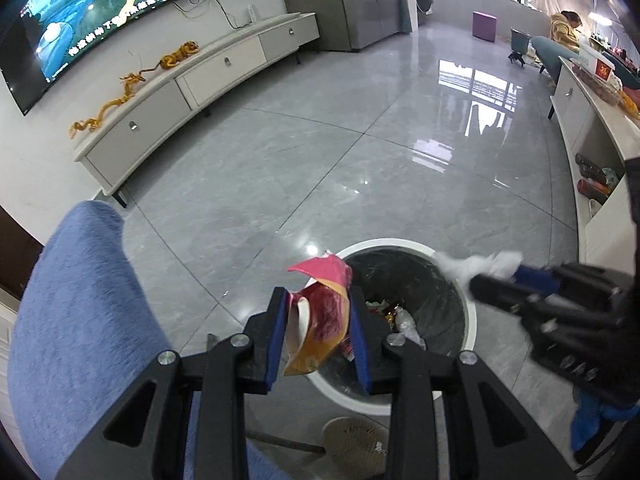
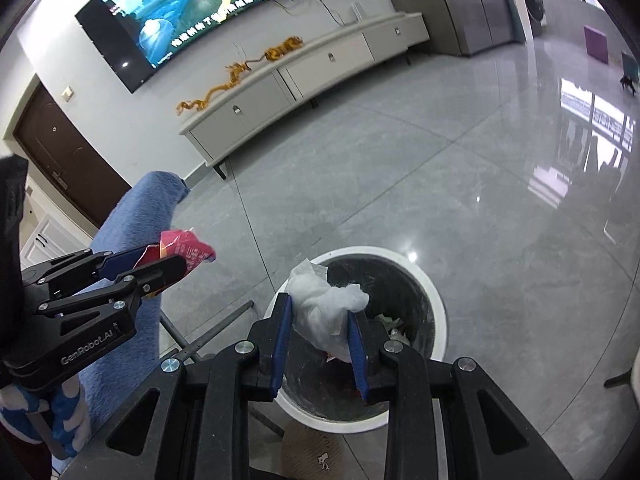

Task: Collect trash

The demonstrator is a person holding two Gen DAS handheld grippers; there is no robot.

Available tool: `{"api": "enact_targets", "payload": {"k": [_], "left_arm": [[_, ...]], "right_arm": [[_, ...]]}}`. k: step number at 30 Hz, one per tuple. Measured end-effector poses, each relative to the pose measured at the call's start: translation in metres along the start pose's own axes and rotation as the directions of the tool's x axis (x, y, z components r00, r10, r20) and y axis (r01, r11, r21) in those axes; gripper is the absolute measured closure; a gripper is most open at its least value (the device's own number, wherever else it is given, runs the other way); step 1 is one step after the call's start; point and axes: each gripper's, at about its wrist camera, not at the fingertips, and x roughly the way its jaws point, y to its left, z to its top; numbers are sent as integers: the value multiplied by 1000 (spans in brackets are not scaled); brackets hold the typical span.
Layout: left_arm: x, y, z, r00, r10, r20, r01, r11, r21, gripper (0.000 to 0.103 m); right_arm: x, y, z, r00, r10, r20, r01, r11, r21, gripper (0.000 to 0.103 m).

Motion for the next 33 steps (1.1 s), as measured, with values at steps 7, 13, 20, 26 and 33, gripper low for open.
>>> {"api": "enact_targets", "payload": {"k": [7, 13, 20, 26, 33], "left_arm": [[14, 1, 13, 998, -67, 6, 67, 997, -47, 45], [10, 4, 17, 993, -111, 34, 114, 991, -70, 40], [-17, 19, 7, 992, -97, 75, 105, 989, -106, 39], [-56, 46, -17, 992, 1, 122, 20, 986, -166, 28], [-107, 77, -58, 980, 116, 159, -74, 966, -249, 27]], "right_arm": [[29, -10, 0, 997, -62, -49, 64, 997, 47, 57], [29, -13, -5, 995, -79, -57, 83, 995, 62, 46], [15, -1, -4, 994, -99, -36, 101, 994, 45, 44], [-6, 25, -3, 993, -116, 10, 116, 993, -11, 38], [-35, 71, -6, 986, -144, 89, 153, 983, -101, 28]]}}
